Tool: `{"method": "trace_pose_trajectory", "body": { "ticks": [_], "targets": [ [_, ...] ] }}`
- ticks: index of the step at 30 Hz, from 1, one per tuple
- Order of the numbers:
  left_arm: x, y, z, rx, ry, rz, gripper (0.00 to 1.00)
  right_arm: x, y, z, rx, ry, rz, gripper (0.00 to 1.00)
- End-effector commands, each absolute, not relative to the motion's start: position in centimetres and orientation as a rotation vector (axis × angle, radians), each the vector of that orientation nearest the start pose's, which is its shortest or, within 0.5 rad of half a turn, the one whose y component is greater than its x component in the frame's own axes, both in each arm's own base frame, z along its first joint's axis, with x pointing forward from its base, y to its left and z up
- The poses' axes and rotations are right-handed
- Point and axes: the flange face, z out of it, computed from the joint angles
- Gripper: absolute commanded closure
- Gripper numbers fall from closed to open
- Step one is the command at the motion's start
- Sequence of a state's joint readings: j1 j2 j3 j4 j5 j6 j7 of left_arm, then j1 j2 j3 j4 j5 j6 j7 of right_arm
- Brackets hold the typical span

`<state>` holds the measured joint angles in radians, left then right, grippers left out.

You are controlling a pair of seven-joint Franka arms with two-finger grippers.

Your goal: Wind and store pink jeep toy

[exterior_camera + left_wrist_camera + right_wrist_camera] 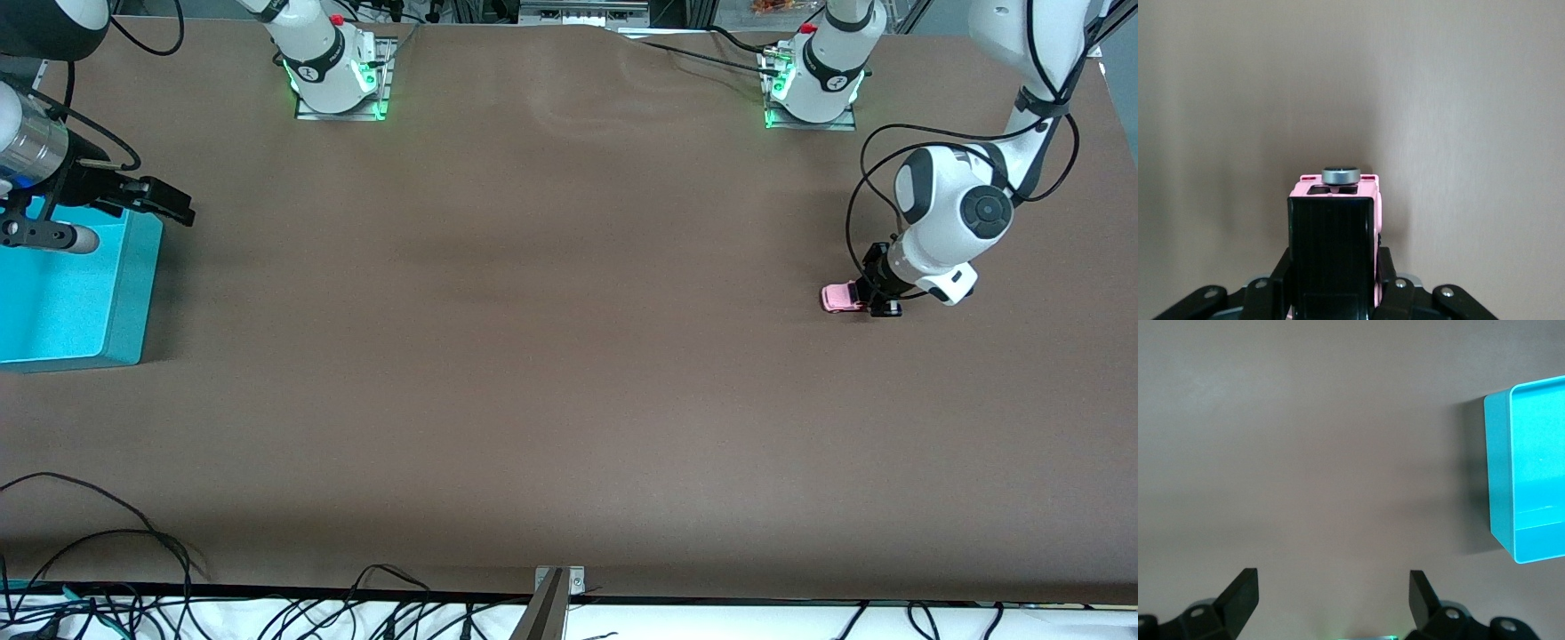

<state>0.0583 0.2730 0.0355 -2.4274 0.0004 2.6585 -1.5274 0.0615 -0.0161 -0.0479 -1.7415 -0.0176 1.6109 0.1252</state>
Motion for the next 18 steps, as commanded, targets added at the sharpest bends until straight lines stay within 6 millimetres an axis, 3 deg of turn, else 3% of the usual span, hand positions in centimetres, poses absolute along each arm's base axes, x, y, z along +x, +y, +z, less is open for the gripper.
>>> {"method": "trace_pose_trajectory", "body": {
  "ticks": [1, 8, 18],
  "targets": [
    [48.1, 6.5, 16.3, 2.233, 2.28, -0.03, 0.68, 54.8, 0.6, 56.1, -3.156, 0.197, 0.189, 0.0],
    [48.1, 9.2, 15.1, 2.309, 2.251, 0.01, 0.68, 54.8, 0.6, 56.1, -3.156, 0.197, 0.189, 0.0],
    [48.2, 12.2, 15.5, 2.259, 2.295, 0.04, 0.71, 54.8, 0.6, 56.2, -3.154, 0.197, 0.187, 0.0]
  ]
}}
